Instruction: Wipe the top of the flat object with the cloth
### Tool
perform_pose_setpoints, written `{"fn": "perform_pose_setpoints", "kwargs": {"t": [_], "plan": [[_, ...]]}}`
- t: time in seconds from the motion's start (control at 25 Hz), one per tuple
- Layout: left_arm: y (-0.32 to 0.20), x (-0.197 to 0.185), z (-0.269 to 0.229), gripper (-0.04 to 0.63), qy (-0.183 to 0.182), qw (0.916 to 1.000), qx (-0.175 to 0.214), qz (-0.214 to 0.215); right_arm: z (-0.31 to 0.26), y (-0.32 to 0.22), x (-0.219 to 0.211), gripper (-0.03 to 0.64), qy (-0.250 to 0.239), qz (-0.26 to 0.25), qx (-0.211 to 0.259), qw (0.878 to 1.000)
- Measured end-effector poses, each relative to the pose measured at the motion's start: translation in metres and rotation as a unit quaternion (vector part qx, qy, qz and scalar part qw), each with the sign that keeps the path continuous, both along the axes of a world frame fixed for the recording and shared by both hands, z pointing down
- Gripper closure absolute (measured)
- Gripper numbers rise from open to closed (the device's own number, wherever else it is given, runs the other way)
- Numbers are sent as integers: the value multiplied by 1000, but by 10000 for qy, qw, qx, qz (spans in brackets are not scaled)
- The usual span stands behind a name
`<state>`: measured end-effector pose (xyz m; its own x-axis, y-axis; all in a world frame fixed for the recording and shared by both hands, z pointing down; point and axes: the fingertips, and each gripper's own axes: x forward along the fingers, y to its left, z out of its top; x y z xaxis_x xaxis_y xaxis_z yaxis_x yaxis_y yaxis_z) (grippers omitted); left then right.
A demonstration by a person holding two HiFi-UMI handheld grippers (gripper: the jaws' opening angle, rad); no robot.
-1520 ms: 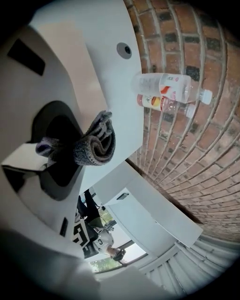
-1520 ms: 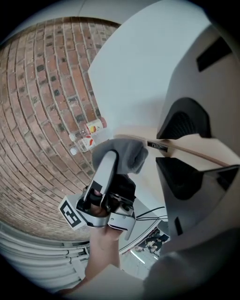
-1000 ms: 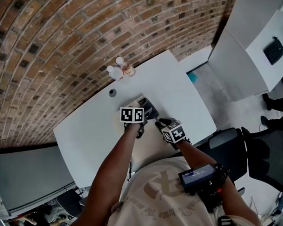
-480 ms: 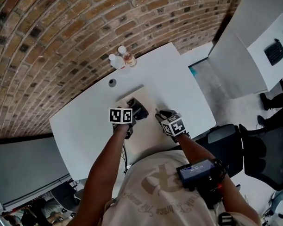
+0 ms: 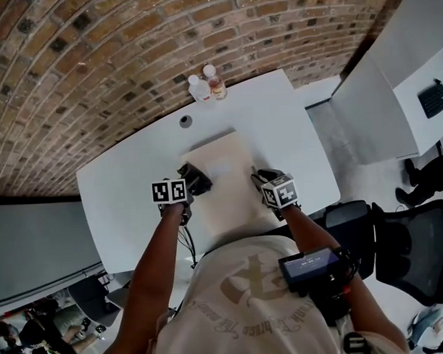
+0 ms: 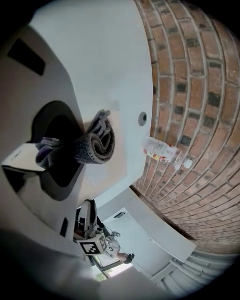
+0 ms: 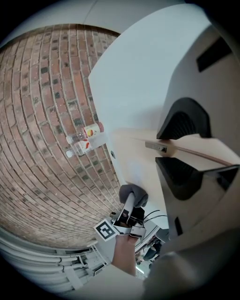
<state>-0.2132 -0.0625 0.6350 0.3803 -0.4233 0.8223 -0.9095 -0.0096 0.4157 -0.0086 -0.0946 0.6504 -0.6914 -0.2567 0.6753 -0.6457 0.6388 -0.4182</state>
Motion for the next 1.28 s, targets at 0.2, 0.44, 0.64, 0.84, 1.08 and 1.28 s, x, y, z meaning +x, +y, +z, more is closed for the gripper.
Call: {"fn": "perform_pose_setpoints", "kwargs": {"t": [0.2, 0.44, 0.64, 0.84, 1.08, 1.28], "plan": [[15, -12, 0, 491, 192, 9992, 187, -297, 1, 0, 1, 486, 67, 67, -35, 9999], [33, -27, -3, 491, 343, 9980, 229, -476, 2, 1, -1, 486, 252, 173, -26, 9995], [58, -28, -11, 491, 788, 9958, 268, -392, -8, 1, 2, 488, 49, 618, -78, 9980], [57, -7, -28, 491, 1214, 9912, 513, -147, -10, 17, 8, 488, -83, 686, -51, 9976], [29, 60, -49, 491, 1418, 9862, 718, 455, 3, 45, 20, 488, 178, 368, -226, 9989], [2, 116, -55, 491, 1342, 9845, 705, 878, 3, 49, 24, 488, 115, 77, -243, 9996]]}}
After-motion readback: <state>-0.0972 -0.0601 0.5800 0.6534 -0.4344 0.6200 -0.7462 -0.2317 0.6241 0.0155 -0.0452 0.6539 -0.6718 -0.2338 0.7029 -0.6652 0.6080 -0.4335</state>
